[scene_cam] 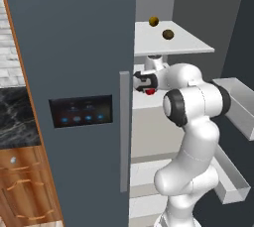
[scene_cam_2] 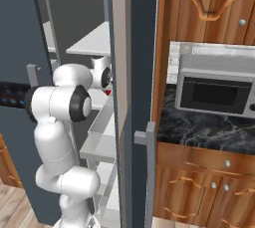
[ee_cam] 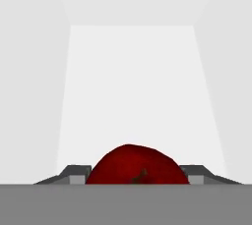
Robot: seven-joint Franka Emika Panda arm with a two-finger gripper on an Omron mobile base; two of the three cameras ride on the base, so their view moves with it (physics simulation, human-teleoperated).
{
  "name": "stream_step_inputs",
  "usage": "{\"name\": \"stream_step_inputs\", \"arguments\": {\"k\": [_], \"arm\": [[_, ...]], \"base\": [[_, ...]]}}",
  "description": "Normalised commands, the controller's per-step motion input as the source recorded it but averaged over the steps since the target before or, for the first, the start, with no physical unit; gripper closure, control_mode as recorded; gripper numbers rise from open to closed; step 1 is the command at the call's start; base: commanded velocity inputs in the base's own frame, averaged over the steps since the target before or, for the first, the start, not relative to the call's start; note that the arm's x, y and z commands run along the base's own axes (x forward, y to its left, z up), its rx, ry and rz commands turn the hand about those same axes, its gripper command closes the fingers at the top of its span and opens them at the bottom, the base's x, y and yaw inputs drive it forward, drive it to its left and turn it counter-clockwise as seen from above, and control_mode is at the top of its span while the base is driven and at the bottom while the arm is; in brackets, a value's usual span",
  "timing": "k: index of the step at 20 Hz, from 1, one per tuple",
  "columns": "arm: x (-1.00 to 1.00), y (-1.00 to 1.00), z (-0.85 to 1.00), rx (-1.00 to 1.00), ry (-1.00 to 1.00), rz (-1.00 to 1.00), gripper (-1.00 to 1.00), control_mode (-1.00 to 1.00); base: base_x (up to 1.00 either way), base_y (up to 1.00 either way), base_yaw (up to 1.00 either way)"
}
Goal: Pick up the apple and kiwi from the fridge and place one fruit on each plate on the dining counter.
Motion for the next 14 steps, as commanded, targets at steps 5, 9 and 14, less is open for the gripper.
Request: {"name": "stream_step_inputs", "arguments": {"k": [5,9,14], "arm": [[-0.87,-0.08,-0.02,0.01,-0.16,0.00,1.00,-1.00],[-0.98,-0.05,0.04,0.06,-0.15,0.00,1.00,-1.00],[-1.00,-0.03,0.58,0.08,-0.09,0.02,1.00,-1.00]], "base": [[0.00,0.00,0.00],[0.00,0.00,0.00],[0.00,0.00,0.00]]}}
